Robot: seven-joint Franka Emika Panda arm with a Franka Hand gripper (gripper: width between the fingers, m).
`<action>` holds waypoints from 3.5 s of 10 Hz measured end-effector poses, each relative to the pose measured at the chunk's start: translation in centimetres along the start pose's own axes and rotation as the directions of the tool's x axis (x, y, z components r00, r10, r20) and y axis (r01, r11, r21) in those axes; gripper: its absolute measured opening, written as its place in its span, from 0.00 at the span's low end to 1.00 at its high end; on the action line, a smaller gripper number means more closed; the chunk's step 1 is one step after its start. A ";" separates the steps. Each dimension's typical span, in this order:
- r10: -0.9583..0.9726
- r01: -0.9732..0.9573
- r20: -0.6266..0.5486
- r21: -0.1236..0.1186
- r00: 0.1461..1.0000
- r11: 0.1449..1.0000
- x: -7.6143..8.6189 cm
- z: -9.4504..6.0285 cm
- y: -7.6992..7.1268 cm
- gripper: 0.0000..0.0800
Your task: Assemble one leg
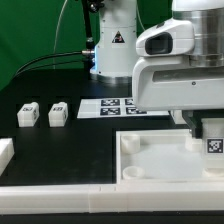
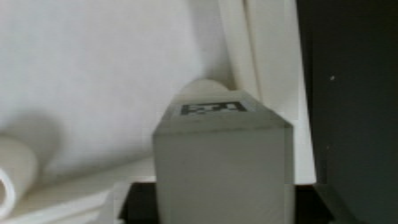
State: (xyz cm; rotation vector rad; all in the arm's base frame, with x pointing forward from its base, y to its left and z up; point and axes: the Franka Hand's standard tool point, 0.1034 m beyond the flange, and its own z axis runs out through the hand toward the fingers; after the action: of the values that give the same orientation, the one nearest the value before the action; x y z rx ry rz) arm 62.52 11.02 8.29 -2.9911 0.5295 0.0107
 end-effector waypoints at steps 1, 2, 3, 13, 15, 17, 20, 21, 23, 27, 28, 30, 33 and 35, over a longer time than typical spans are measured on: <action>0.100 -0.100 -0.001 0.000 0.995 0.995 0.0 0.0 0.0 0.36; 0.246 -0.246 -0.002 0.000 0.969 0.969 0.1 0.1 0.1 0.37; 0.358 -0.358 -0.002 0.004 0.934 0.934 0.1 0.1 0.0 0.37; 0.849 -0.849 -0.001 0.011 0.528 0.528 0.1 0.2 -0.1 0.37; 0.812 -0.812 -0.001 0.011 0.583 0.583 0.1 0.2 -0.1 0.74; 0.734 -0.734 -0.002 0.010 0.679 0.679 0.1 0.2 -0.1 0.80; 0.464 -0.464 -0.006 0.006 0.886 0.886 0.0 0.3 -0.1 0.81; 0.377 -0.377 -0.008 0.006 0.926 0.926 0.0 0.3 -0.2 0.81; 0.195 -0.195 -0.009 0.005 0.981 0.981 -0.1 0.3 -0.3 0.81; -0.198 0.198 0.002 -0.003 0.980 0.980 -0.6 0.7 0.3 0.81; -0.325 0.325 0.003 -0.009 0.946 0.945 -0.6 0.8 0.5 0.81; -0.418 0.418 -0.003 -0.010 0.909 0.909 -0.4 0.7 0.4 0.81; -0.405 0.405 -0.002 -0.010 0.914 0.914 -0.5 0.8 0.5 0.53; -0.394 0.394 -0.002 -0.009 0.919 0.919 -0.5 0.8 0.5 0.36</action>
Offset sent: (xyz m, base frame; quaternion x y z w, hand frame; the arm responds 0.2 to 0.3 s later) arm 0.0033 -0.0010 -0.0041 -0.0047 0.0271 0.2860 0.9578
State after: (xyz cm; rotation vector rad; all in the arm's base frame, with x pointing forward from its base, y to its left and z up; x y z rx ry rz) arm 61.92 10.83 7.45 -3.0464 -0.0823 -0.0243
